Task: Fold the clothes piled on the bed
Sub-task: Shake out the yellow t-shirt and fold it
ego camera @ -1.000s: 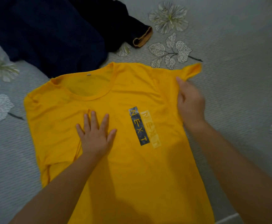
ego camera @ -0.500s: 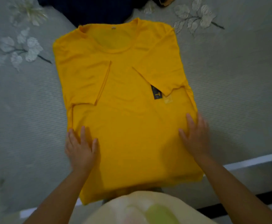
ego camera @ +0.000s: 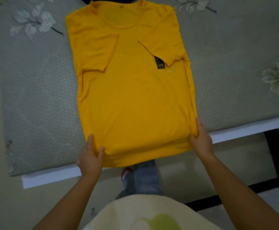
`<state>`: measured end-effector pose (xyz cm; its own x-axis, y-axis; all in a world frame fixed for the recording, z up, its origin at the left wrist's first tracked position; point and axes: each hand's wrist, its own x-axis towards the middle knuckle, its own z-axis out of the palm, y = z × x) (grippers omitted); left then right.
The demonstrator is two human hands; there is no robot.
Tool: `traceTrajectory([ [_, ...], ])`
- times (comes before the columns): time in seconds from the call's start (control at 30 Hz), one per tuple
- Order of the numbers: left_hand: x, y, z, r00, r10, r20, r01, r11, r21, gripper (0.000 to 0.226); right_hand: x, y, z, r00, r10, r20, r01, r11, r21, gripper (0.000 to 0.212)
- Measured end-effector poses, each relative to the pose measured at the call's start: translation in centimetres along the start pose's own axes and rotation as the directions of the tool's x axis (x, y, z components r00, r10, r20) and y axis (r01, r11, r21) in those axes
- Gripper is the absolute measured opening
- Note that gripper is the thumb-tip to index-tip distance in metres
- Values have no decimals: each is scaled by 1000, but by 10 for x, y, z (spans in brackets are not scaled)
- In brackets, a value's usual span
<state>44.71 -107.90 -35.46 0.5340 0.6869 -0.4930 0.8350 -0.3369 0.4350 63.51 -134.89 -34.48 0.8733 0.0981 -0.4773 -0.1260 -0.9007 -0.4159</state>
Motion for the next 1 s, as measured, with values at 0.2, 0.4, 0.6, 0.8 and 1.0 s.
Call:
traceTrajectory([
  [0.2,-31,-23,3,990,90,107,-68,979,-194,68,-32,19,16,988,-106,111,101,994,49,58],
  [0.4,-56,-37,10,985,61,160,-17,965,-263,72,-55,33,9,984,-153,87,135,973,187,53],
  [0.6,-72,-27,-22,999,1,44,16,923,-385,63,-67,17,-24,996,-81,47,61,940,335,52],
  [0.8,-43,19,-70,997,-34,-64,-8,826,-563,48,-28,-44,-57,997,-68,-23,71,856,511,48],
  [1.0,40,82,-109,959,-217,-180,-11,610,-792,52,65,-108,-86,982,114,-151,45,632,774,56],
])
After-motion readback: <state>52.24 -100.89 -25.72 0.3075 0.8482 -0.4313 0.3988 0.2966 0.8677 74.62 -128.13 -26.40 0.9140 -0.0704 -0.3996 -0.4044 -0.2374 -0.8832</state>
